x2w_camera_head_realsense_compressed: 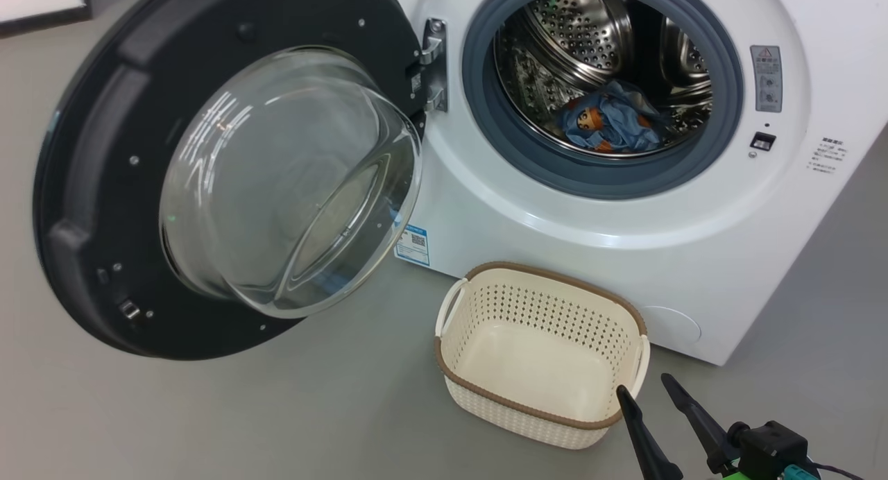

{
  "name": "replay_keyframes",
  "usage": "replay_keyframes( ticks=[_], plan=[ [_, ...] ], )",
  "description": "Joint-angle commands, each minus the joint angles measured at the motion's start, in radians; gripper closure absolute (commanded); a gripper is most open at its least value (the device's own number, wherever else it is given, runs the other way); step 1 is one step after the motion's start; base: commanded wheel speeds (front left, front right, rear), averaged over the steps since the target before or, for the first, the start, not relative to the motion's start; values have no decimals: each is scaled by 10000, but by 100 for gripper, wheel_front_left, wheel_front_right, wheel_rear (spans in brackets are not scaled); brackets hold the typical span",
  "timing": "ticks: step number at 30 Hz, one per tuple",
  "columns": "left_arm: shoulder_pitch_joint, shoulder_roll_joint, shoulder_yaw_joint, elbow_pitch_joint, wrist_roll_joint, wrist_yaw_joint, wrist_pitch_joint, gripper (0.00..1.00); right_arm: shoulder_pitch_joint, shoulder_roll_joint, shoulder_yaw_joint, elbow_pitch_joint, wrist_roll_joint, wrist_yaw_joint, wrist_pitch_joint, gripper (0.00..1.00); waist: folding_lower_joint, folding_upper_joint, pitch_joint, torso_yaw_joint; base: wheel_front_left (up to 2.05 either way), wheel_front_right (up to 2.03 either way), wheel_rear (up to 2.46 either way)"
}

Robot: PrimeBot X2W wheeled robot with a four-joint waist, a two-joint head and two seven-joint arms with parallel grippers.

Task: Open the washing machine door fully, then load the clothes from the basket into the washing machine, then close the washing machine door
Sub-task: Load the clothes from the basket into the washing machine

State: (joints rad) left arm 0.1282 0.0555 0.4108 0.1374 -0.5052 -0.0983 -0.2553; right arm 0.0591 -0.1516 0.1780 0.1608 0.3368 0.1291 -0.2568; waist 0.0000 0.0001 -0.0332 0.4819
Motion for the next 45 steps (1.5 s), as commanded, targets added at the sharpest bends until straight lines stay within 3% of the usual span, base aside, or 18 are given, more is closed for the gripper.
replay_keyframes(
  ticks=[1,10,11,16,22,29,37,45],
  plan=[
    [-815,546,908,-64,-292,-11,-65,100,-323,-58,146,-263,-134,16,-49,0,0,-1,143,-168,0,0,0],
    [-2802,3082,2715,1453,-1654,590,1143,100,-438,-93,245,-286,-122,16,-49,0,0,-1,685,-692,0,0,0],
    [-2802,3082,2715,1453,-1654,590,1143,100,-438,-93,245,-286,-122,16,-49,0,0,-1,685,-692,0,0,0],
    [-3959,4353,3165,2720,-2197,749,1728,100,-731,-302,340,-309,-123,16,-49,0,0,-1,1222,-1051,0,0,0],
    [-5417,5113,3492,4058,-3066,1022,2486,100,-1131,-533,468,-273,-90,16,-49,0,0,-1,1774,-1390,0,0,0],
    [-7445,5455,4162,5034,-4897,1465,4023,100,-1385,-606,695,-119,-6,16,-49,0,0,-1,1841,-1681,0,0,0],
    [-8160,5330,4147,4921,-5425,2308,4938,100,-1480,-739,925,-29,49,16,-49,0,0,-1,1736,-1861,0,0,0],
    [-8306,5016,4112,4516,-6130,2713,6341,100,-1440,-821,955,-9,81,16,-49,0,0,-1,1670,-2019,0,0,0]
  ],
)
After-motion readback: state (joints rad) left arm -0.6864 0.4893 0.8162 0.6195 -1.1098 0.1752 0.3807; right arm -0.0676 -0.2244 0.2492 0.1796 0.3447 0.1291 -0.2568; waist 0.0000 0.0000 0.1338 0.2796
